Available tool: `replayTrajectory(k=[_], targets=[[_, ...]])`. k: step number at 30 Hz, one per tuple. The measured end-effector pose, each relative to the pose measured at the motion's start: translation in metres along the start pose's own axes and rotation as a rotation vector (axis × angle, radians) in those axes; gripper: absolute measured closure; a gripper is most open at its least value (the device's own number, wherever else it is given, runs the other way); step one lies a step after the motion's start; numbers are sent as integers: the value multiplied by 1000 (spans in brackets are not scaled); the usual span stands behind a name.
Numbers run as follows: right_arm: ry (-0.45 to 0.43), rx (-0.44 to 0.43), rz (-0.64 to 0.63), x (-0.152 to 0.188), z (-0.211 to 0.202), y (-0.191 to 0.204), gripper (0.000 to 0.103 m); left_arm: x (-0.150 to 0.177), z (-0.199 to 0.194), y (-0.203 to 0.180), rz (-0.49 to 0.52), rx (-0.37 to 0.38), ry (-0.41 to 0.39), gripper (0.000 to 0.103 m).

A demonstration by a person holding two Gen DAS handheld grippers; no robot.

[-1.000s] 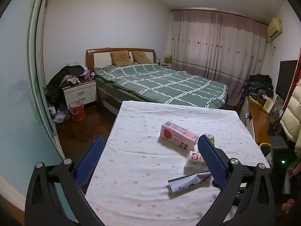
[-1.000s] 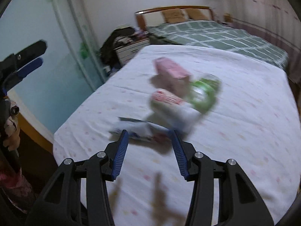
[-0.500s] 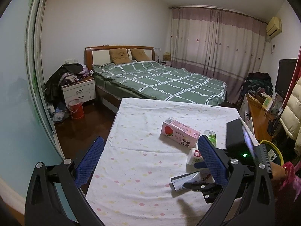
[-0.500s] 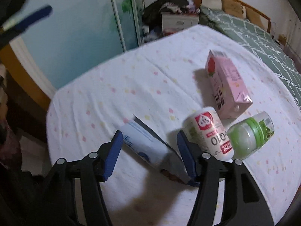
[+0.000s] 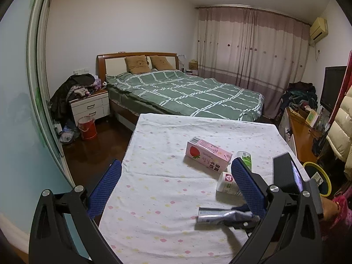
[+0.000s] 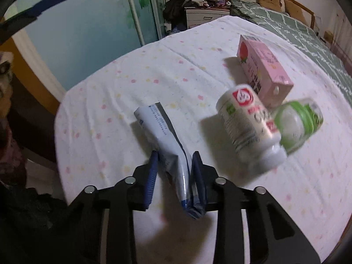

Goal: Collect trash
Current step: 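Grasp the white toothpaste tube on the table with the right gripper, then carry the toothpaste tube over the yellow bin and open the right gripper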

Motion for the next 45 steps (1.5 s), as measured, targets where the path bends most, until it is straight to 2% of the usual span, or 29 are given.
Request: replayTrajectory(k=[3,9,18,25,28,34,39,41,45], targets=[[-31,-5,27,11,-7,3,76,0,0,-1,5,-1,2,5],[-149,0,174,45,-49,-11,76,4,5,-11,22,19,17,5],[-343,183,447,112,-144,-79,76,15,19,-48,73,85,55,5],[-455,379,758,201,-212,-169,76,24,31,-83,118,128,84,5],[-471,442,883,244,-227,-209,76,28,36,-97,136,137,98,5],[-460,526,1069,313,-235,-265,76,33,46,-121,175,151,123,5],[-450,559,1137,338,-231,-291,72,34,51,-137,202,163,136,5],[-450,582,1163,347,-233,-296,60,35,53,-143,211,168,141,5],[-478,584,1178,350,-235,-293,59,37,57,-149,225,176,150,5]])
Point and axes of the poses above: each gripper's, at about its wrist camera, not at the fingertips, and z roughly the way its jaws point, y to its left, x to its underside, the point moved 4 cm from there along z, roughly the way its jaws point, and after that the axes turned 7 degrees about -x, right-handed, at the moved point
